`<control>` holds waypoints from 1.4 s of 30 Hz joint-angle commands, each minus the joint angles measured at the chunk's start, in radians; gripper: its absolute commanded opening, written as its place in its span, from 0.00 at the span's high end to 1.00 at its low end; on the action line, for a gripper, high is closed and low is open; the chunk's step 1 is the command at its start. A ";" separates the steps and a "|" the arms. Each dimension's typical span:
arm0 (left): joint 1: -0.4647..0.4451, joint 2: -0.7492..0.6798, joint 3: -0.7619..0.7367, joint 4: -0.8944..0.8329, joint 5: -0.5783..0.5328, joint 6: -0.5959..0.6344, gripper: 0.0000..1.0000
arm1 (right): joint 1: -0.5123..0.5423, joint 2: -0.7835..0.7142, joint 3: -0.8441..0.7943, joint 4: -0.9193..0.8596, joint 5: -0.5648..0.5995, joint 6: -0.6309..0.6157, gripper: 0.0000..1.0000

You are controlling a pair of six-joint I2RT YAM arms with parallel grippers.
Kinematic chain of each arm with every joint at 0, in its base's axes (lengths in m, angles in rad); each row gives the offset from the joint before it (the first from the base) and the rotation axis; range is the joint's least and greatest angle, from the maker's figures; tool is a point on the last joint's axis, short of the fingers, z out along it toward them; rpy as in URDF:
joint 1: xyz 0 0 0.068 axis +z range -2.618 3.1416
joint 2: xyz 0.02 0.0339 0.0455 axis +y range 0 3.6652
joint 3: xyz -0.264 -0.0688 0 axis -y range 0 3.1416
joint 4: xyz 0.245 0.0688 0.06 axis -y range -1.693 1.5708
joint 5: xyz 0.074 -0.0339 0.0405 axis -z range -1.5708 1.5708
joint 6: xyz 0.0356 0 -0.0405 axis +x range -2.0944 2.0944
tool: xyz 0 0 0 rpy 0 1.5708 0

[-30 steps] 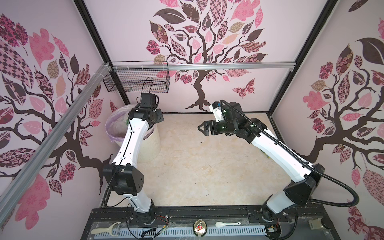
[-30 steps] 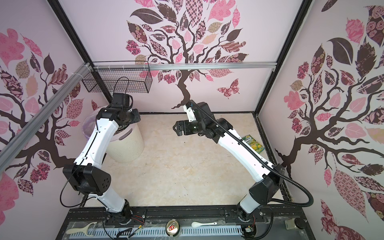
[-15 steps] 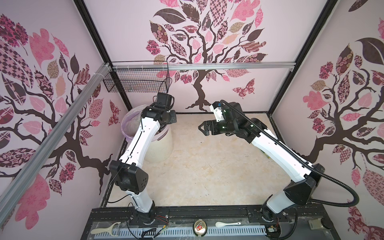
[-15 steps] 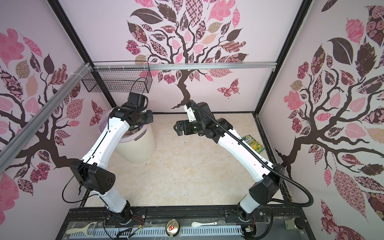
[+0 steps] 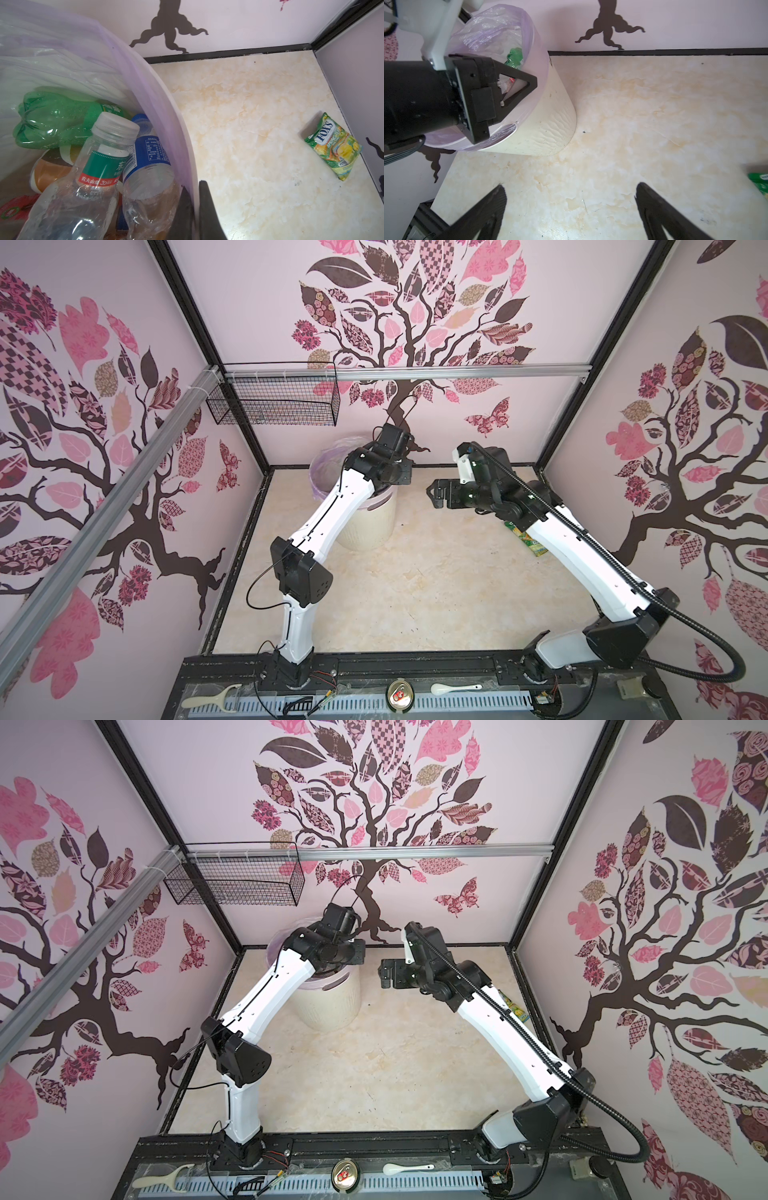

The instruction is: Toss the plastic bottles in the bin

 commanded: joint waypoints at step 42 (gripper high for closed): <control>0.000 -0.164 0.072 0.260 0.152 -0.146 0.02 | -0.092 -0.158 -0.138 -0.036 0.169 0.028 0.01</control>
